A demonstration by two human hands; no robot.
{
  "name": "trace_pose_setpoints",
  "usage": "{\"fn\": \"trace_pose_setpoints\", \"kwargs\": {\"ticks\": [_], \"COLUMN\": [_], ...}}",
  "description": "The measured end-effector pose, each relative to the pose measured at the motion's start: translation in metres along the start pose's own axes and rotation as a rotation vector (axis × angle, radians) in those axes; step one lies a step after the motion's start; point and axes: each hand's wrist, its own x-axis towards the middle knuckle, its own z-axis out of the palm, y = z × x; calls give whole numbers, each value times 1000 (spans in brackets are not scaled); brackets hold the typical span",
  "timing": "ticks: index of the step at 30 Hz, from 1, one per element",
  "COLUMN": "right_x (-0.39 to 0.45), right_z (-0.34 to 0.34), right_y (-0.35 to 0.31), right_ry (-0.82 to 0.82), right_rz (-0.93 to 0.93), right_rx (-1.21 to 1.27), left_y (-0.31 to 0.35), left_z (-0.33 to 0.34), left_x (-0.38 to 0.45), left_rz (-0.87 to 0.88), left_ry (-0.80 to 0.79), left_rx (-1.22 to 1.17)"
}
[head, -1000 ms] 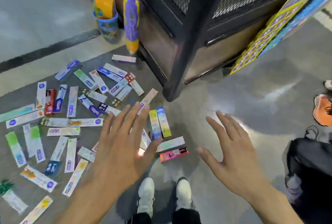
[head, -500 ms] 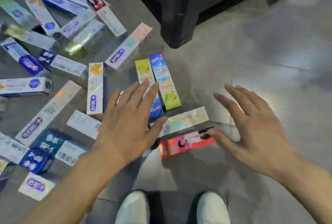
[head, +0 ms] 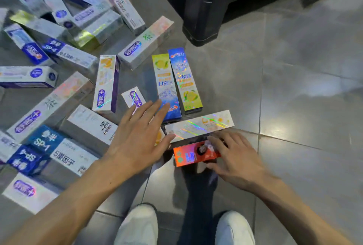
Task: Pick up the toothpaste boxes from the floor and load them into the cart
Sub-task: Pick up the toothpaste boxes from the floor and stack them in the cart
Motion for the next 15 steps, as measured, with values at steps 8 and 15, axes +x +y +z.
{"fn": "trace_pose_setpoints", "kwargs": {"ticks": [8, 15], "right_x": [20, -3], "right_z": [23, -2], "right_y": [8, 18], "right_ry": [-1, -40], "right_rz": [-19, 58], "right_rx": [-58, 110], "left_y": [-14, 2], "left_z": [12, 9], "left_x": [-10, 3], "left_rz": [-23, 53], "left_ry": [-43, 57], "left_rx": [18, -61]}}
